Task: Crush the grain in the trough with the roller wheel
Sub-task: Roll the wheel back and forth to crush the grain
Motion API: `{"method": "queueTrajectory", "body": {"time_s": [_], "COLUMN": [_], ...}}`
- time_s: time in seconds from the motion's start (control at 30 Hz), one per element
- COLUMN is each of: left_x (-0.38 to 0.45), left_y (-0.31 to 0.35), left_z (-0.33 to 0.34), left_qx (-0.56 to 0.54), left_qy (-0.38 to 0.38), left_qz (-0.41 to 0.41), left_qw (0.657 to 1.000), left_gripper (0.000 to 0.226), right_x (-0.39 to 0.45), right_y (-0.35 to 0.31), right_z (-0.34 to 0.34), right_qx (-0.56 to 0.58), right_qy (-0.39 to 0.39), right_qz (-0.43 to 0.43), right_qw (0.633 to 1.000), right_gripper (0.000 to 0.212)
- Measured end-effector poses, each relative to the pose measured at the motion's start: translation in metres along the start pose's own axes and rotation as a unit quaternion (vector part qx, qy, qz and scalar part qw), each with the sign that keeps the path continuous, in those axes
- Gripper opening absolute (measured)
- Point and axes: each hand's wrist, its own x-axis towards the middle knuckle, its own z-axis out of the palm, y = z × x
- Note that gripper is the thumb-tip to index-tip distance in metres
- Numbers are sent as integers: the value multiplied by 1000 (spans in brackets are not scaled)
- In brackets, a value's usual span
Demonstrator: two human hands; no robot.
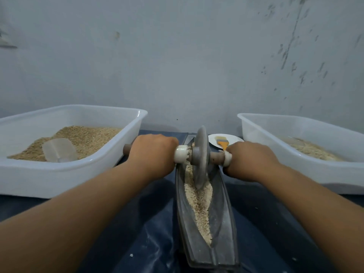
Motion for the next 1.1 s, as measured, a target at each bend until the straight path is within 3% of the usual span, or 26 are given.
{"method": "queueTrajectory", "body": {"time_s": [0.17,0.23,0.4,0.6,0.8,0.93,1.03,1.1], "left_x": [-37,-31,-1,-33,-7,-18,-38,-36], "left_y": [1,-2,3,5,3,1,1,0], "left_z": [4,6,-5,-2,4,10,13,10], "left_qx": [20,29,18,23,25,-1,10,21], "left_qy": [113,102,16,160,53,71,135,131], "left_qz": [50,43,16,70,12,-15,30,29], "left_qw": [992,993,1000,984,998,997,990,991], "left_gripper": [48,46,24,38,27,30,47,49], "right_x": [-32,-32,-5,-44,-14,-9,-24,-26], "right_y": [1,0,-3,4,-1,-1,0,1], "right_z": [13,13,4,16,4,1,7,9], "right_qx": [-51,-37,18,-23,5,-25,-69,-50], "right_qy": [143,127,2,115,34,68,127,121], "right_qz": [3,10,26,18,20,-3,-12,-2], "right_qw": [988,991,1000,993,999,997,989,991], "right_gripper": [26,22,17,23,18,21,26,27]}}
